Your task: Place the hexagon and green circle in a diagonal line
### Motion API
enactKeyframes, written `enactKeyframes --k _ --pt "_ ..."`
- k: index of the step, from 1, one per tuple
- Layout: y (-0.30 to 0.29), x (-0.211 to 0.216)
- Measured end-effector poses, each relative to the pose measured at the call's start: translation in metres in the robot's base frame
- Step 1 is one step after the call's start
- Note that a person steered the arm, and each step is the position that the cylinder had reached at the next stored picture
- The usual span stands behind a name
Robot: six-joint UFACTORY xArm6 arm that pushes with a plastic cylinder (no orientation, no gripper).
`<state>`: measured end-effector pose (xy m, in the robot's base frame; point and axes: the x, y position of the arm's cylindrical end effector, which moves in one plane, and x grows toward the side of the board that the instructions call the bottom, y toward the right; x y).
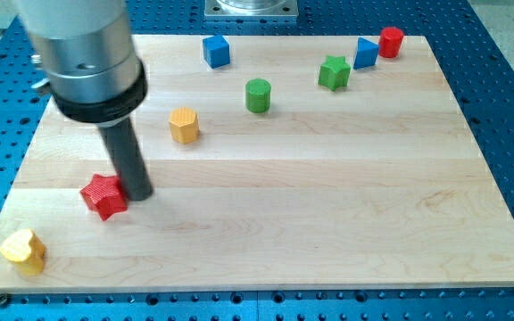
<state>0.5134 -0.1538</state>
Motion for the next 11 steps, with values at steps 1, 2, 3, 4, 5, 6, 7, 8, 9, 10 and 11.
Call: enactKeyframes --k 1,2,3,4,5,6,7,8,9,10,11 --pt "-0.002 -0.004" --pt "-0.031 -0.045" --pt "-0.038 -0.076" --pt "0.012 -0.093" --pt "0.029 -0.093" --pt "0.028 -0.115" --pt "0.044 -0.121" --pt "0.064 -0.122" --pt "0.064 -0.143" --pt "0.102 -0.159" --pt "0.145 -0.164"
